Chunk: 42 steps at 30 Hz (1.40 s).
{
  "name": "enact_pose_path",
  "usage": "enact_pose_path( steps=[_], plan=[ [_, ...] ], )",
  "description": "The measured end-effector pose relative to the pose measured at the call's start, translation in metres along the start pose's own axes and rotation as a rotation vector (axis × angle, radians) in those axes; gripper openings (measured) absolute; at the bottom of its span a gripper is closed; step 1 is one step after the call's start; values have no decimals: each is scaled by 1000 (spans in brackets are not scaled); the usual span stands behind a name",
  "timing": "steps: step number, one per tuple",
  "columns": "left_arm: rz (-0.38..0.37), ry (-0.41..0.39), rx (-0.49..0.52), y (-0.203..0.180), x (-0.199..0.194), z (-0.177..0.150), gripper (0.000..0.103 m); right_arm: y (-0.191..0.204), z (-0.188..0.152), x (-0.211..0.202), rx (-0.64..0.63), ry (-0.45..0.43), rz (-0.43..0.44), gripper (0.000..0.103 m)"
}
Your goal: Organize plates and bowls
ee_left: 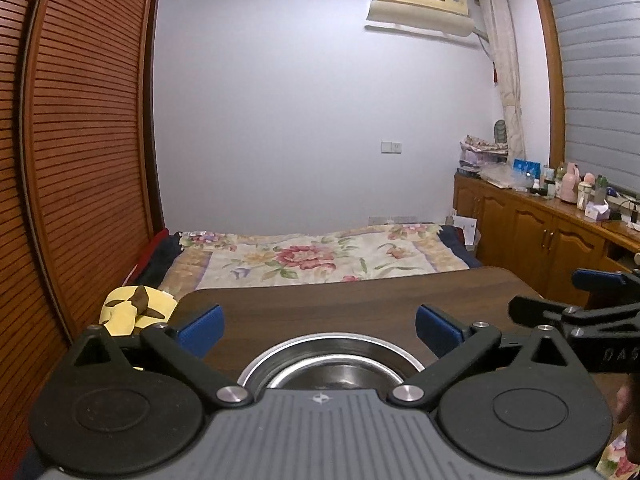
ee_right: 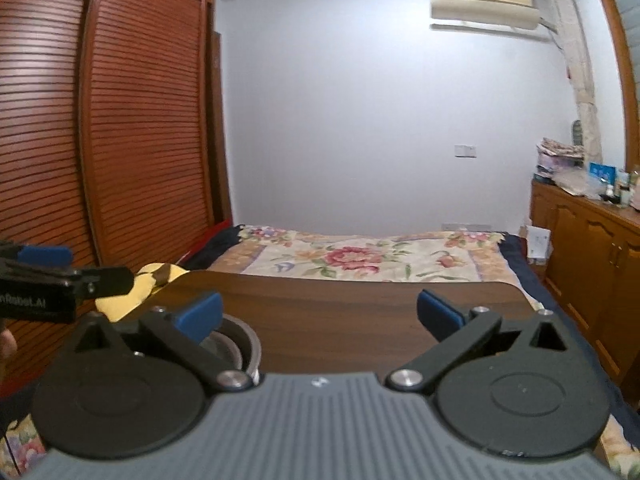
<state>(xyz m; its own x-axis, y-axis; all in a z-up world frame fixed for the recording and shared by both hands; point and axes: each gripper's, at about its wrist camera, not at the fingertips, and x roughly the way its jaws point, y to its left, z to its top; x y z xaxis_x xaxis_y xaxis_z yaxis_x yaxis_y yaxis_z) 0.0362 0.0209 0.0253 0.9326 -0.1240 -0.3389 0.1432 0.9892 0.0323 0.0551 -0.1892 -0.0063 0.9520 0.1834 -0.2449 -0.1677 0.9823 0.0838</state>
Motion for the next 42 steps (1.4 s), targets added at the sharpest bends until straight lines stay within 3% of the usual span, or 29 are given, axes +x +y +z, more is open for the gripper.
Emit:
enact_pose_path(
  steps=[26,42],
  plan=[
    [31,47,1,-20,-12,-41,103,-19,-26,-18,28,59,-100,103],
    [23,77,-9,-26,-9,-63,103,-18,-44,-19,26,89,-106,103]
  ],
)
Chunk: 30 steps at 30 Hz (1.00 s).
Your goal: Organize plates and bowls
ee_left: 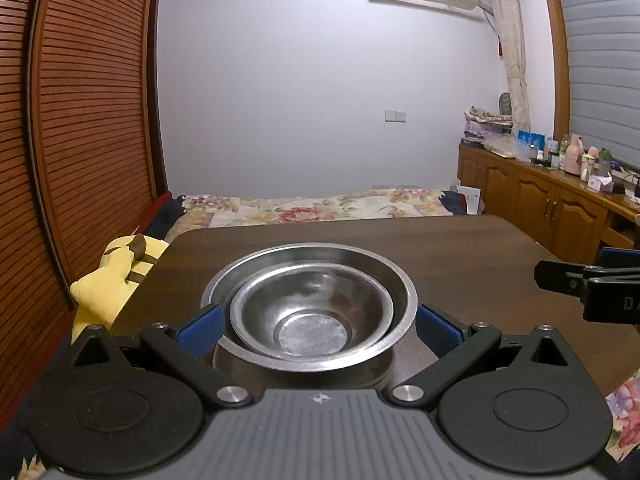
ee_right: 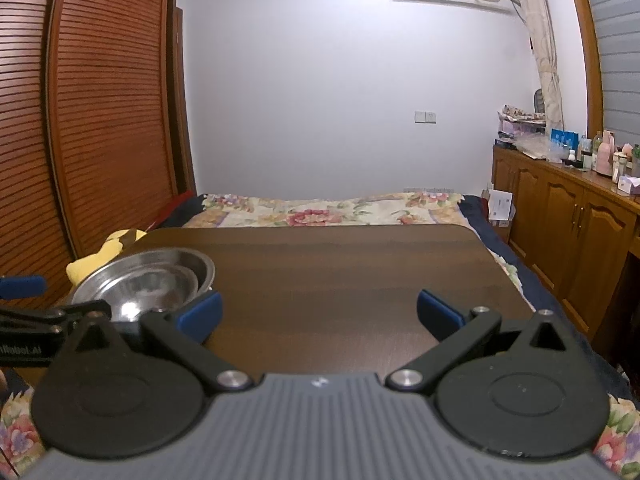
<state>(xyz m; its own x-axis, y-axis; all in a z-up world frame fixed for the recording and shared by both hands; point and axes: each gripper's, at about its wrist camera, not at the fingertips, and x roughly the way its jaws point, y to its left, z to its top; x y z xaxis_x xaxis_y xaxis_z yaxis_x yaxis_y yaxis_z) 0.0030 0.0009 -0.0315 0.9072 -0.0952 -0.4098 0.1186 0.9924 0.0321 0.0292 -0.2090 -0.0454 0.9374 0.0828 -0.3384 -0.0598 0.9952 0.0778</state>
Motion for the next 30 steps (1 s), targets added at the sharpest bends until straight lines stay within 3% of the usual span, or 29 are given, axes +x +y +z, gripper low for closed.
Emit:
enact_pose_path(
  steps=[30],
  plan=[
    [27,52,-22,12,12,-26,103,-3,-23,12,13,56,-17,103]
  ],
)
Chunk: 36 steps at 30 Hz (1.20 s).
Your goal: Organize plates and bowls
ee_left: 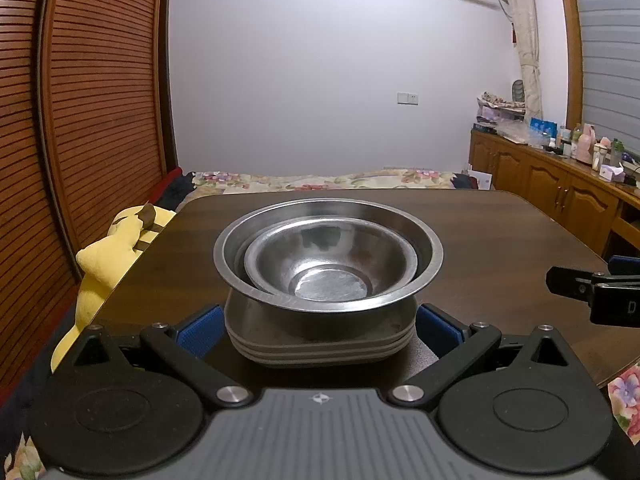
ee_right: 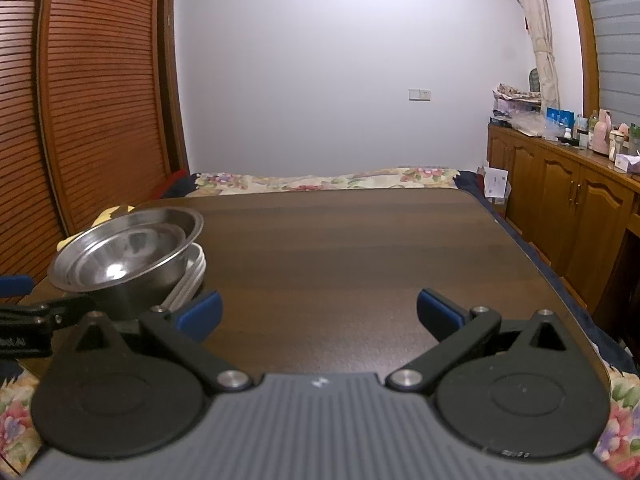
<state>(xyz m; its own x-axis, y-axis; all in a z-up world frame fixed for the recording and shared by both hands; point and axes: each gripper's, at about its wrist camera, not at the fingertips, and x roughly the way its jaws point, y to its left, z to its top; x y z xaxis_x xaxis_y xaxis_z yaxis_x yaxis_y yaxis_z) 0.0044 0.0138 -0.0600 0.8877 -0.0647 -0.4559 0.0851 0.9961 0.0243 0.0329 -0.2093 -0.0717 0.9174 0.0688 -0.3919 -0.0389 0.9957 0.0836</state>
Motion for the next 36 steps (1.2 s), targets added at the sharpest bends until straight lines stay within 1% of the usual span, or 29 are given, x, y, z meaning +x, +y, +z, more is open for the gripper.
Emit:
enact_pose_path(
  steps=[36],
  plan=[
    [4,-8,4,1,-2,3,103,-9,0,-1,21,0,0,103]
  ],
)
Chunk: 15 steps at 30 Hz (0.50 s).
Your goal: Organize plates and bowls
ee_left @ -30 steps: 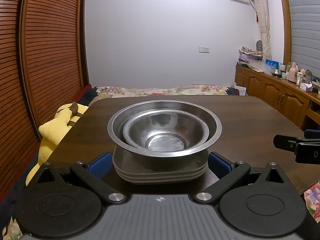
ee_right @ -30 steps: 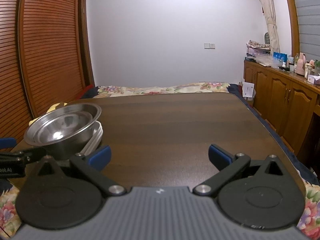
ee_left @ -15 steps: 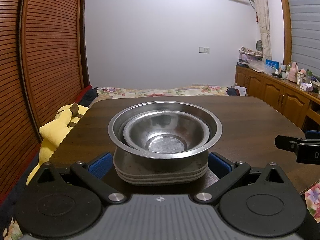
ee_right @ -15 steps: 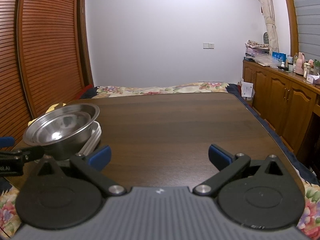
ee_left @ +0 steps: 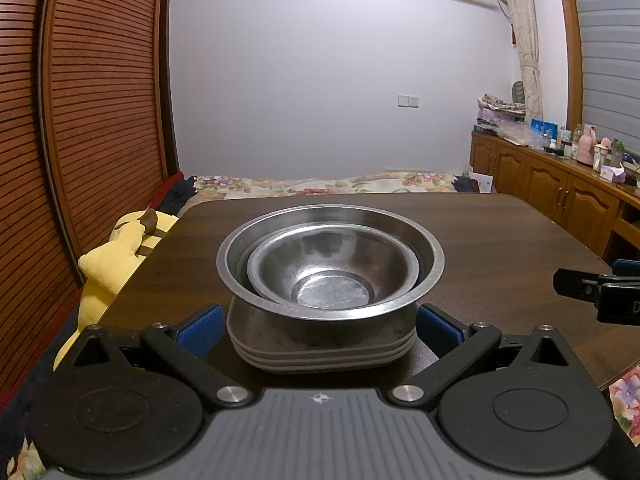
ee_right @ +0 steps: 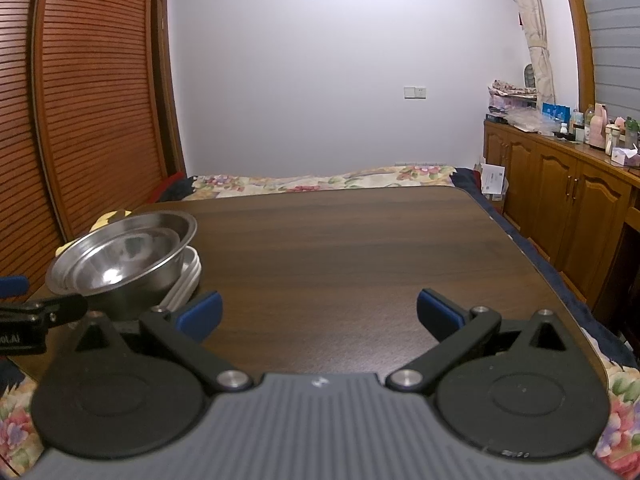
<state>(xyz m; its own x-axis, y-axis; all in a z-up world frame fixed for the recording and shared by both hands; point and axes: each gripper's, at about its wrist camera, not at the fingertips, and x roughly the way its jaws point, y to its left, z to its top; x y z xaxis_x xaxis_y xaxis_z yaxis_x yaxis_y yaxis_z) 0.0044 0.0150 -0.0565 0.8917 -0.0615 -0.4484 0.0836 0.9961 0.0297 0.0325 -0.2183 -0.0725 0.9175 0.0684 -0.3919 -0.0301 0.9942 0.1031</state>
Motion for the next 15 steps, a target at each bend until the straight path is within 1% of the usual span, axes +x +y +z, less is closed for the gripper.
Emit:
enact_pose_path(
  steps=[15],
  plan=[
    [0,-4,4,0,0,0,103,0,0,0,0,-2,-1,103]
  ],
)
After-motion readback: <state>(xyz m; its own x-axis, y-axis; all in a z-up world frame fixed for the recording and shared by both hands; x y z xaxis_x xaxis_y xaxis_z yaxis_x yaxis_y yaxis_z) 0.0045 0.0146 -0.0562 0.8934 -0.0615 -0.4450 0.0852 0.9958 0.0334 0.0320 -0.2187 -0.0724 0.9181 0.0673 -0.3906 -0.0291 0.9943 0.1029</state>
